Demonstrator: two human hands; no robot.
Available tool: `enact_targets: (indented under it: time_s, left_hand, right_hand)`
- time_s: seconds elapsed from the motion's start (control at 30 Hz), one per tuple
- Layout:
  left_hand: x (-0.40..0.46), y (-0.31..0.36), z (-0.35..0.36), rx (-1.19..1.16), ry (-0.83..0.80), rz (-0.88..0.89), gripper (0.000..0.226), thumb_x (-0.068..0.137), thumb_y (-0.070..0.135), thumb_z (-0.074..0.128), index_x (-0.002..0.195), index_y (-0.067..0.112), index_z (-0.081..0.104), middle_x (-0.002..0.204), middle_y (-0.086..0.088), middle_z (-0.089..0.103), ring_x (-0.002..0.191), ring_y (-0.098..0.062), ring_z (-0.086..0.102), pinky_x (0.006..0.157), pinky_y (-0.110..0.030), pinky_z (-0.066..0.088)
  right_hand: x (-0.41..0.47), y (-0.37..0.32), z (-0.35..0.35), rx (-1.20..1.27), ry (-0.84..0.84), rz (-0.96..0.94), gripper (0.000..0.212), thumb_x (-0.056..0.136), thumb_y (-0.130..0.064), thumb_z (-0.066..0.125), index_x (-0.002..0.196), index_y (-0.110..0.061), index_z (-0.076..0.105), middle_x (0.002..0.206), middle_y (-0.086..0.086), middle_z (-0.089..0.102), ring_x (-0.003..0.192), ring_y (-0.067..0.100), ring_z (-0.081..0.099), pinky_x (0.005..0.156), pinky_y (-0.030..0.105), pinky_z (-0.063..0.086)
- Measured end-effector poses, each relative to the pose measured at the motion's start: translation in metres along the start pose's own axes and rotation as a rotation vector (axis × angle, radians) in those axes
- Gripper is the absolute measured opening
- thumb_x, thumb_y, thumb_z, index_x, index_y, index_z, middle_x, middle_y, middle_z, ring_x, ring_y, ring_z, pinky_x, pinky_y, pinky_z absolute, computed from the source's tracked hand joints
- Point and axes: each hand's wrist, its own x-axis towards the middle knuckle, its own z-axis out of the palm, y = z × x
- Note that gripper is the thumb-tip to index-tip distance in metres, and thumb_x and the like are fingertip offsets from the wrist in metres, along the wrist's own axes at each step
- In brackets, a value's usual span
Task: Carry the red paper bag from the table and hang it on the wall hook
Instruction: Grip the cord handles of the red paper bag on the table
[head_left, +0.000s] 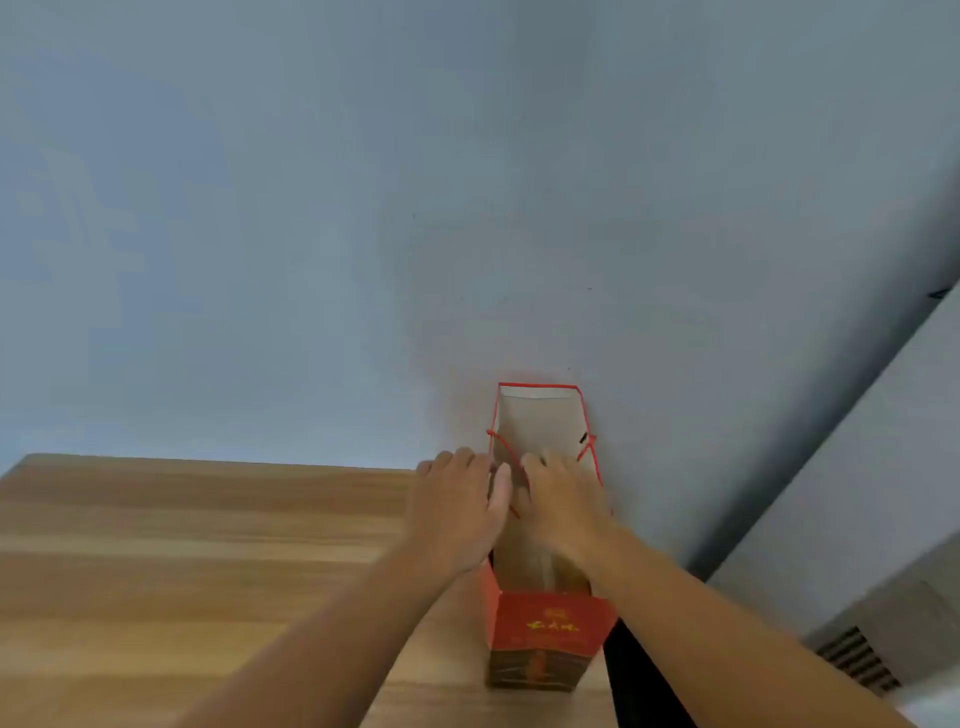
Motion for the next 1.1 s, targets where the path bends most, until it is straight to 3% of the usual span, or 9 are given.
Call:
enact_targets:
  time_s: [0.2,0.57,0.67,0.77,0.87,0.97,1.03,1.1]
  left_hand:
    - [0.005,-0.014,0.016,-0.044,-0.046,0.006,0.060,0.099,0.048,0.015,0.118,0.023,0.066,0.115,0.000,0.070,0.109,-0.023,0.061,0.099,-0.041,0.047]
    - [0.003,-0.025,0.022,-0.022,-0.072,-0.029,0.053,0.102,0.047,0.020,0.114,0.023,0.067,0.115,0.002,0.069,0.111,-0.020,0.061,0.102,-0.038,0.046]
    - [0.001,-0.021,0.021,-0.030,-0.070,-0.010,0.049,0.102,0.045,0.023,0.112,0.023,0.066,0.114,0.002,0.069,0.110,-0.020,0.060,0.100,-0.037,0.045]
    - [0.001,-0.016,0.019,-0.043,-0.068,0.018,0.043,0.102,0.042,0.029,0.119,0.023,0.064,0.118,0.002,0.068,0.112,-0.021,0.059,0.101,-0.037,0.044]
    - [0.005,-0.007,0.014,-0.057,-0.042,0.039,0.045,0.100,0.045,0.030,0.122,0.022,0.062,0.119,0.003,0.067,0.112,-0.021,0.059,0.101,-0.039,0.045]
    - [0.010,0.007,0.004,-0.095,0.007,0.063,0.062,0.092,0.054,0.016,0.118,0.025,0.063,0.116,0.004,0.069,0.109,-0.020,0.060,0.098,-0.039,0.046]
    - [0.015,0.016,-0.007,-0.139,0.024,0.065,0.056,0.094,0.055,0.022,0.123,0.027,0.062,0.119,0.005,0.069,0.112,-0.019,0.059,0.100,-0.038,0.044]
    - [0.018,0.023,-0.014,-0.145,0.001,0.083,0.050,0.095,0.058,0.035,0.130,0.029,0.057,0.123,0.006,0.067,0.114,-0.019,0.057,0.103,-0.037,0.041]
  right_hand:
    - [0.015,0.000,0.045,-0.105,-0.293,0.057,0.055,0.091,-0.019,0.064,0.142,-0.022,0.044,0.138,0.009,0.047,0.130,0.034,0.043,0.107,0.053,0.040]
    - [0.011,-0.003,0.059,-0.123,-0.351,0.117,0.050,0.093,-0.022,0.064,0.140,-0.014,0.051,0.144,0.011,0.047,0.129,0.035,0.047,0.100,0.051,0.051]
    - [0.004,-0.007,0.046,-0.106,-0.340,0.094,0.033,0.095,-0.017,0.063,0.127,-0.009,0.061,0.132,0.013,0.056,0.119,0.034,0.056,0.093,0.045,0.052]
    - [-0.001,-0.011,0.016,-0.102,-0.289,0.051,0.021,0.090,-0.004,0.063,0.111,-0.005,0.067,0.114,0.017,0.068,0.105,0.036,0.068,0.077,0.041,0.053]
    - [0.001,-0.014,-0.029,-0.052,-0.179,-0.001,0.014,0.095,-0.014,0.060,0.104,-0.006,0.066,0.103,0.016,0.071,0.095,0.034,0.071,0.067,0.036,0.047]
    - [0.007,-0.018,-0.078,-0.074,-0.070,-0.049,0.018,0.098,-0.014,0.058,0.112,-0.006,0.065,0.114,0.016,0.069,0.104,0.033,0.069,0.070,0.032,0.042]
    - [0.012,-0.021,-0.102,-0.053,-0.061,-0.041,0.022,0.096,-0.010,0.055,0.115,-0.004,0.064,0.119,0.017,0.069,0.109,0.033,0.068,0.075,0.032,0.046]
    - [0.017,-0.025,-0.118,-0.027,-0.107,-0.012,0.015,0.093,-0.007,0.057,0.104,-0.003,0.065,0.111,0.015,0.071,0.106,0.033,0.068,0.080,0.035,0.051]
